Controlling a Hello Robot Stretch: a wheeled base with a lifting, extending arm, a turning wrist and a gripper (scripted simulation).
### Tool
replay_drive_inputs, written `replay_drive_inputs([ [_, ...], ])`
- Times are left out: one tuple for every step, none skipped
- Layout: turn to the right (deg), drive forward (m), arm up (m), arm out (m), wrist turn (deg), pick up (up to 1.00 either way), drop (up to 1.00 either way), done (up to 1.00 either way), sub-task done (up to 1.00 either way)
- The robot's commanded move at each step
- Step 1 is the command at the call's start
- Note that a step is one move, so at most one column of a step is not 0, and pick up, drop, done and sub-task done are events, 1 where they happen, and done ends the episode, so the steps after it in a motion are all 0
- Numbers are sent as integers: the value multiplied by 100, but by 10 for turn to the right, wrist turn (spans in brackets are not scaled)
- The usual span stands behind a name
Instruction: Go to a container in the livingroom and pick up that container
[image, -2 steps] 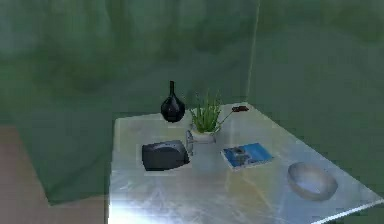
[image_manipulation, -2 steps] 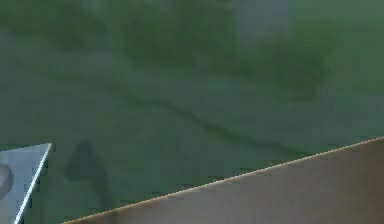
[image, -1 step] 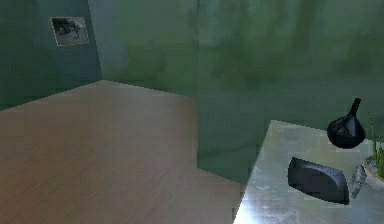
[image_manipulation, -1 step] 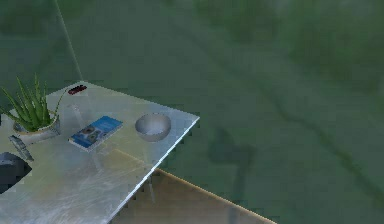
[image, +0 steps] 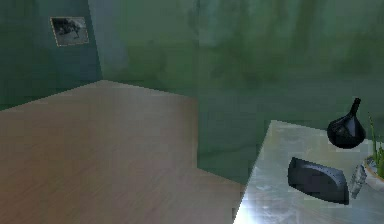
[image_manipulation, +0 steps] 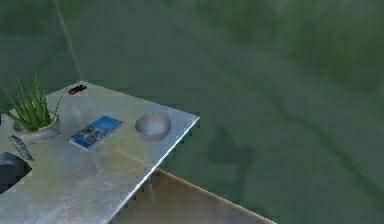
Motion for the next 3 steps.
replay_drive_inputs([
  [0,0,36,0,0,0,0,0,0],
  [0,0,0,50,0,0,0,0,0],
  [0,0,0,0,450,0,0,0,0],
])
